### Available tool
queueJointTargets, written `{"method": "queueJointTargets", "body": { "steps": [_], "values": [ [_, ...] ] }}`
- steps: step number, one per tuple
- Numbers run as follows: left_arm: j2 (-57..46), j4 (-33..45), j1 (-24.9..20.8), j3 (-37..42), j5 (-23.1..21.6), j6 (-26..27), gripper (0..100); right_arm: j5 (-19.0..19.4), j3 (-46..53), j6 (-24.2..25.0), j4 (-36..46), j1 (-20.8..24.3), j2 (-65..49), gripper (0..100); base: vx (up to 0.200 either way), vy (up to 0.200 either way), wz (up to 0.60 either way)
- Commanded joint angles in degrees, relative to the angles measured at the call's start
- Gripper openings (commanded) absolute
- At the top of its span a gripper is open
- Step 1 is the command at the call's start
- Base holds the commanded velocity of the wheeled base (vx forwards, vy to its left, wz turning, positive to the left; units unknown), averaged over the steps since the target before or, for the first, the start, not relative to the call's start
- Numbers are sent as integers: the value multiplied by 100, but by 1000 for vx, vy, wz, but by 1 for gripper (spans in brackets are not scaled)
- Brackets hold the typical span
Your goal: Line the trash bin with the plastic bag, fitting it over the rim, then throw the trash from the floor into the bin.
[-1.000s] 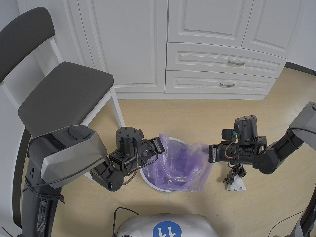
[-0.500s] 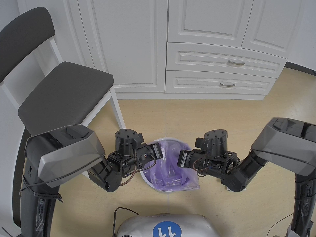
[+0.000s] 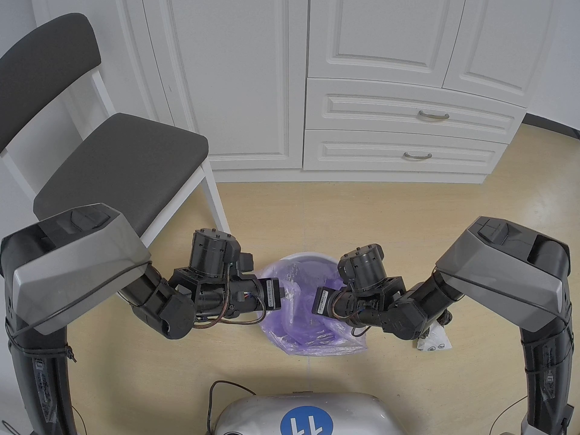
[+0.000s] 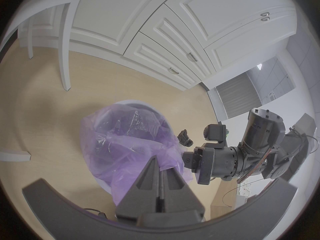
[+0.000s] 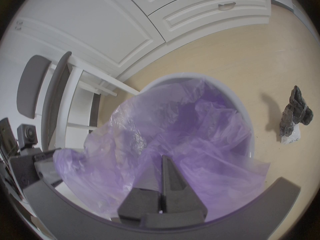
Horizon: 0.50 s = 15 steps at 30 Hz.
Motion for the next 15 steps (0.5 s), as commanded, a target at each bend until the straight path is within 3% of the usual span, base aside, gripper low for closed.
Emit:
{"method": "queueJointTargets", "body": {
  "steps": [1,3,10,15],
  "values": [
    [-33,1,5,-53,6,7,0,-43,-228,106,17,3,69,0,0,0,0],
    [64,-7,5,-150,67,-10,0,-148,-378,325,26,-6,113,0,0,0,0],
    [758,-122,-215,-932,1227,-309,0,-808,-1371,457,211,-102,948,0,0,0,0],
    [837,-174,-311,-1143,1324,-696,0,-878,-1661,440,465,-76,1089,0,0,0,0]
  ]
}}
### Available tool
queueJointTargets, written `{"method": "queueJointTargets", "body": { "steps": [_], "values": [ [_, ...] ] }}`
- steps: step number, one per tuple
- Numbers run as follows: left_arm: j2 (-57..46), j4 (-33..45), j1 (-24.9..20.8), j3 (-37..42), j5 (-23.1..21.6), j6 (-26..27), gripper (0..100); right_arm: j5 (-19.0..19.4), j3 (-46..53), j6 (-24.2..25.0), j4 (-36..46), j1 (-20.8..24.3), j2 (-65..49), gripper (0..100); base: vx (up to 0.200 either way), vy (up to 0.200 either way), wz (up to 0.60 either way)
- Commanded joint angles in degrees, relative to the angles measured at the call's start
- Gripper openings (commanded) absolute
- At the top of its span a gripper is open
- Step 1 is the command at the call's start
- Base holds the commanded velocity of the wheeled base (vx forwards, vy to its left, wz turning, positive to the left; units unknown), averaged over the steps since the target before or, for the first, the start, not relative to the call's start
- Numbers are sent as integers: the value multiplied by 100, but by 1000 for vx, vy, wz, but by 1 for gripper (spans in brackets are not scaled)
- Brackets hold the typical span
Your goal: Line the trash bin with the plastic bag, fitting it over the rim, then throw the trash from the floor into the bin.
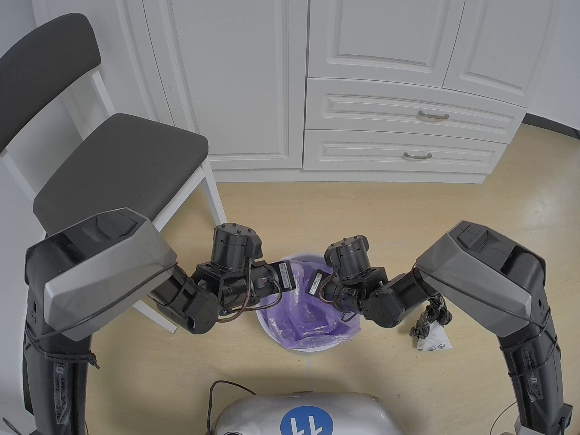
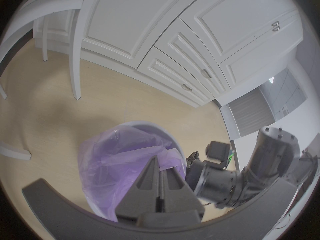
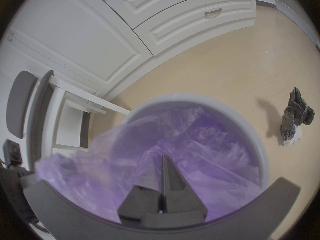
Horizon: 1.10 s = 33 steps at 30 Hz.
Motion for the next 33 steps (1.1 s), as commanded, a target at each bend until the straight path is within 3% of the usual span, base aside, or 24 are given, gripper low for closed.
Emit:
{"method": "queueJointTargets", "body": {
  "steps": [1,6,9,12,18,24,25,29,30,33],
  "values": [
    [295,-18,-103,-274,67,-128,0,-67,-295,-17,151,7,385,0,0,0,0],
    [374,-27,-156,-458,111,-277,0,-111,-444,-78,705,25,411,0,0,0,0],
    [427,-36,-217,-564,313,-541,0,-340,-594,-175,1065,25,438,0,0,0,0],
    [436,-150,-296,-572,498,-664,0,-516,-550,-192,1083,7,306,0,0,0,0],
    [453,-264,-279,-564,524,-682,0,-472,-5,-535,1135,-63,-678,0,0,0,0],
    [453,-176,-252,-564,471,-682,0,-410,478,-1089,1118,-301,-1206,0,0,0,0],
    [453,-176,-252,-564,471,-682,0,-401,830,-1458,1030,-468,-1513,0,0,0,0],
    [462,-168,-244,-581,454,-682,0,-138,1454,-2214,898,-714,-2111,0,0,0,0],
    [462,-168,-244,-581,454,-682,0,-138,1454,-2214,898,-714,-2111,0,0,0,0],
    [444,-159,-244,-564,383,-717,0,47,2008,-2935,828,-969,-2524,0,0,0,0]
  ]
}}
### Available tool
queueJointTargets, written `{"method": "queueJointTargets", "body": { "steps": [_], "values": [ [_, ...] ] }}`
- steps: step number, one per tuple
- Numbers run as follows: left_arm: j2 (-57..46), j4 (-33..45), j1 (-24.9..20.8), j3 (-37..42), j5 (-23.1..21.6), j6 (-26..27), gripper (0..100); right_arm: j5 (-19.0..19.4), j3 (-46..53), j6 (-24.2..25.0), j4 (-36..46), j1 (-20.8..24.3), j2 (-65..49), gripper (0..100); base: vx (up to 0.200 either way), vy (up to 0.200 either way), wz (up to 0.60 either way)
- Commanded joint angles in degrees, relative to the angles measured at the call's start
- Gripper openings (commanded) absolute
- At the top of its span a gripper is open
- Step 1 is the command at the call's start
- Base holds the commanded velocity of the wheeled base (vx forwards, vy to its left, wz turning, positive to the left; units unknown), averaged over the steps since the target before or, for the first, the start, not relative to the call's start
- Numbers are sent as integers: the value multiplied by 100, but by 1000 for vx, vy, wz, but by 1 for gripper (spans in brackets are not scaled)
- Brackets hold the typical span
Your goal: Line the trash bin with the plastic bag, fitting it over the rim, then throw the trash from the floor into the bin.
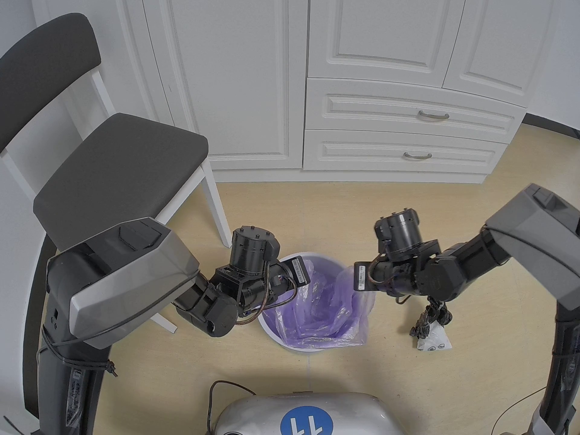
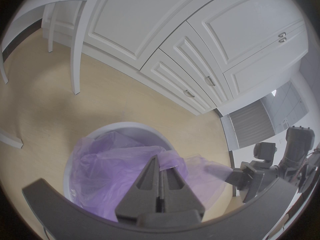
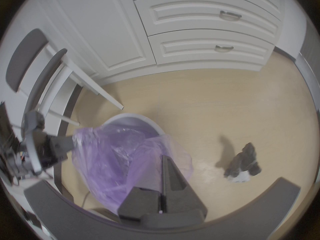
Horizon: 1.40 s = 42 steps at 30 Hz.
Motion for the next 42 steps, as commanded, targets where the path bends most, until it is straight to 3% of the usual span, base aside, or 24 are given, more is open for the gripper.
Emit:
{"method": "queueJointTargets", "body": {
  "steps": [1,7,10,16,23,28,31,42],
  "values": [
    [-4,8,5,18,-59,-43,0,251,853,-647,-181,-419,-931,0,0,0,0],
    [-13,79,-4,9,-121,-25,0,331,1529,-1517,-823,-647,-1151,0,0,0,0],
    [-66,536,67,-8,-982,318,0,331,1846,-2045,-981,-779,-1257,0,0,0,0],
    [-66,861,330,-131,-2116,1047,0,348,2110,-2396,-1034,-911,-1424,0,0,0,0],
    [101,1652,532,-782,-2230,1680,0,357,2197,-2651,-1025,-1034,-1485,0,0,0,0],
    [339,2557,647,-1520,-2722,2304,0,357,2259,-2818,-1025,-1122,-1529,0,0,0,0],
    [488,2610,647,-1784,-2986,2392,0,357,2320,-2923,-1025,-1183,-1591,0,0,0,0],
    [1050,2557,787,-2513,-3320,2383,0,366,2364,-3029,-1016,-1227,-1634,0,0,0,0]
  ]
}}
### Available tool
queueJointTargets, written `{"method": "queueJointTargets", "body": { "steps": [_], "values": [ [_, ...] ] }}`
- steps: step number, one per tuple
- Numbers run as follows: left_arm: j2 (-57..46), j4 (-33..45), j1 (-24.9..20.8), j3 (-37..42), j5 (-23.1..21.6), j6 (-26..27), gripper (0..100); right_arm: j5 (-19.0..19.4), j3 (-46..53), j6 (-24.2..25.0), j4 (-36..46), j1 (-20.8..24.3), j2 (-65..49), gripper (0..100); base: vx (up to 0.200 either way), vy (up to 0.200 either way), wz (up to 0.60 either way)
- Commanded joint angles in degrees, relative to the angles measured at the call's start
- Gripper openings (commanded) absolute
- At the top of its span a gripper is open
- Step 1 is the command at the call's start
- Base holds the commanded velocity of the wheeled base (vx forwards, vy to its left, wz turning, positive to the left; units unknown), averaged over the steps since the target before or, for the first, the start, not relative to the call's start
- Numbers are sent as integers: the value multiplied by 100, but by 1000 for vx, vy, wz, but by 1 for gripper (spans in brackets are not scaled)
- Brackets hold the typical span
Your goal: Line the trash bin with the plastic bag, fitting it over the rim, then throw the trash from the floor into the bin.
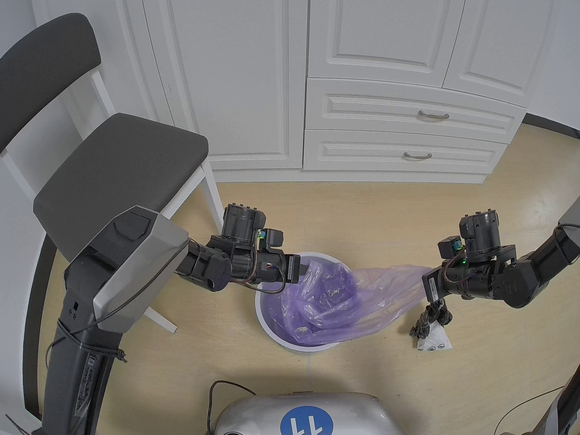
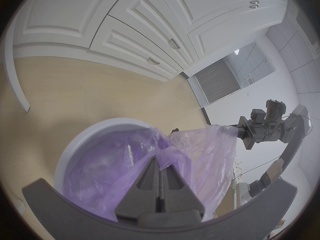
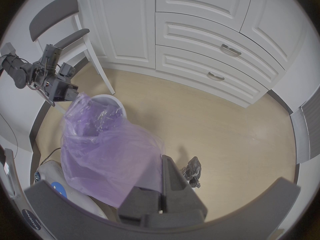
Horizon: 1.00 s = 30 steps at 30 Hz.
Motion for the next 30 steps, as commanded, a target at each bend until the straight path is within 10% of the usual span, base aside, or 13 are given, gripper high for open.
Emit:
{"method": "queueJointTargets", "body": {
  "steps": [1,16,30],
  "values": [
    [339,-39,57,-249,-25,-4,0,1,6,-8,-1,-6,-25,0,0,0,0],
    [1112,-628,75,-838,2,-30,0,10,-65,53,-18,144,309,0,0,0,0],
    [-338,-1885,391,1069,54,-22,0,28,-179,572,-1020,566,1047,0,0,0,0]
  ]
}}
